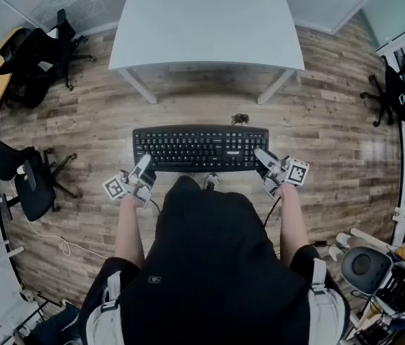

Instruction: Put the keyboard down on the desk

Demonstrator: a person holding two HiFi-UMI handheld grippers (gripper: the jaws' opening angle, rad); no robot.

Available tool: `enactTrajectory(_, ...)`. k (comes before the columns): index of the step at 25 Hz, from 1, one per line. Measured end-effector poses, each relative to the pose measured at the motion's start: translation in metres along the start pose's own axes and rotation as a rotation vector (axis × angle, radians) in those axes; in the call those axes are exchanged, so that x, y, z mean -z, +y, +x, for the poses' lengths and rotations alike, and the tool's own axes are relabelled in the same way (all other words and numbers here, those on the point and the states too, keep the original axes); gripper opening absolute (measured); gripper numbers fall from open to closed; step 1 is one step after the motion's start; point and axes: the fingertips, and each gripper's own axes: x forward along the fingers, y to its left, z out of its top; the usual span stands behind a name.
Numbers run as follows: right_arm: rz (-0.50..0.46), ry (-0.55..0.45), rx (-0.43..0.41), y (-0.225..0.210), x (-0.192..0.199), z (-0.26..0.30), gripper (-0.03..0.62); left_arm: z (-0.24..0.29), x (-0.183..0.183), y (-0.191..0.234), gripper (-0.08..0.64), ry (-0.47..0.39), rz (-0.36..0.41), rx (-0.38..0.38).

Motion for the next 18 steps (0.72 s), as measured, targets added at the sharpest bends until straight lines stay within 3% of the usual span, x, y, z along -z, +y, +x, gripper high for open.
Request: enactTrajectory(18, 0.006, 0.047, 0.068, -0.01, 0.003, 0.003, 0.121, 0.007, -0.002, 0.006, 0.081, 0.035, -0.005, -0.024)
